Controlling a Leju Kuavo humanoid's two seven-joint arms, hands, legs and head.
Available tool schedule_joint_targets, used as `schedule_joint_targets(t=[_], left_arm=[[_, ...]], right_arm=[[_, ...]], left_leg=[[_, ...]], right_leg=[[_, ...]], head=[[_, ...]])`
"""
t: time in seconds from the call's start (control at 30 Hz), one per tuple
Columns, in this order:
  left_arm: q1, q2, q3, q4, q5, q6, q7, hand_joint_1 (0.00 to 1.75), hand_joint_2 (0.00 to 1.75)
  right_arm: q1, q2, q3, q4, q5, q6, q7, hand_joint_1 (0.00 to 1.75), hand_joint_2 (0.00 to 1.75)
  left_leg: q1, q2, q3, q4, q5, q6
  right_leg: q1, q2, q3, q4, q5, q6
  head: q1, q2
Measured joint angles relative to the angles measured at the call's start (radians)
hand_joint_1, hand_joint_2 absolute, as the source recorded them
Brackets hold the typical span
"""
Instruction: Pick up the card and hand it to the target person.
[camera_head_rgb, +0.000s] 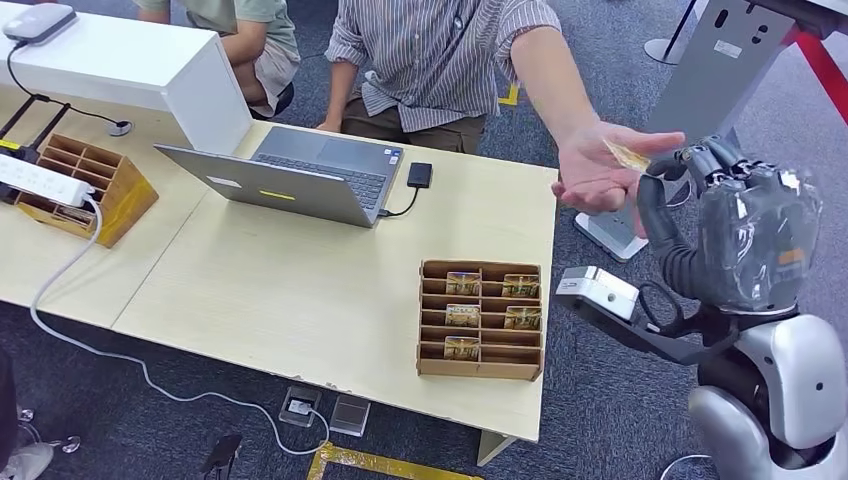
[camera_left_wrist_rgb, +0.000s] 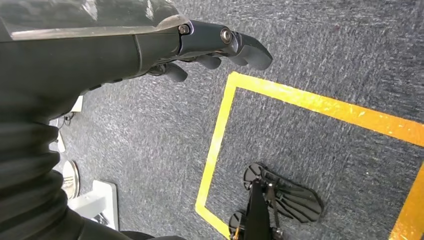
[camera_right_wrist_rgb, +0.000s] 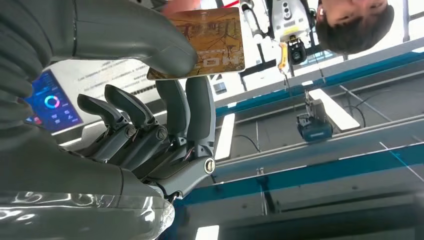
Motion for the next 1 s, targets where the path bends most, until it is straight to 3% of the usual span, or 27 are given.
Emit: schedule_joint_targets(t=[0.1,0.27,0.3,0.4,0.43,0.67,0.87,1.0], left_arm=[[-0.001,0.006,0.0,0.0,0.0,-0.016,-0.004,0.0,1.75],[-0.001,0.006,-0.001,0.0,-0.001,-0.026,-0.023,0.0,1.75],[-0.001,0.006,-0.001,0.0,-0.002,-0.031,-0.027,0.0,1.75],[0.001,0.01,-0.005,0.0,-0.008,-0.057,-0.035,0.0,1.75],[0.001,0.014,-0.006,0.0,-0.01,-0.068,-0.037,0.0,1.75],[0.002,0.037,-0.012,0.002,-0.019,-0.101,-0.047,0.0,1.75],[0.003,0.039,-0.016,0.004,-0.02,-0.098,-0.046,0.0,1.75],[0.003,0.039,-0.016,0.004,-0.017,-0.088,-0.034,0.0,1.75]], right_arm=[[-0.055,0.002,0.011,0.09,0.019,-0.031,-0.013,1.75,1.75],[-0.053,0.003,0.025,0.162,0.023,-0.052,-0.019,1.74,1.75],[-0.047,0.003,0.027,0.176,0.023,-0.052,-0.017,1.4,1.75],[-0.019,-0.001,0.032,0.206,0.024,-0.038,-0.006,0.1,1.75],[-0.007,-0.003,0.033,0.213,0.023,-0.029,-0.001,0.0,1.75],[0.107,-0.011,0.02,0.23,-0.074,0.04,0.044,0.0,1.75],[0.255,-0.01,-0.029,0.173,-0.41,0.052,0.072,0.0,1.75],[0.331,-0.005,-0.049,0.133,-0.546,0.039,0.082,0.0,1.75]], left_leg=[[0.0,-0.001,-0.001,0.0,0.0,0.0],[0.0,-0.001,-0.001,0.0,0.0,0.0],[0.0,-0.001,0.0,0.0,0.0,0.0],[0.0,-0.002,0.0,0.0,0.0,0.0],[0.0,-0.002,-0.001,0.0,0.0,0.0],[0.0,-0.002,-0.001,0.0,0.0,0.0],[0.0,-0.002,-0.002,0.0,-0.001,0.0],[0.0,-0.001,-0.001,0.0,-0.001,0.0]], right_leg=[[0.0,-0.001,0.0,0.0,0.0,0.0],[0.0,-0.001,0.0,0.0,0.0,0.0],[0.0,-0.001,0.0,0.0,0.0,0.0],[0.0,-0.001,0.0,0.0,0.0,0.0],[0.0,-0.001,0.0,0.0,0.0,0.0],[0.0,-0.001,-0.001,0.0,0.0,0.0],[0.0,-0.001,-0.002,0.0,0.0,0.0],[0.0,-0.001,-0.002,0.0,0.0,0.0]], head=[[0.0,0.0],[0.0,0.0],[0.0,0.0],[0.0,0.0],[0.0,0.0],[0.0,0.0],[0.0,0.0],[0.0,0.0]])
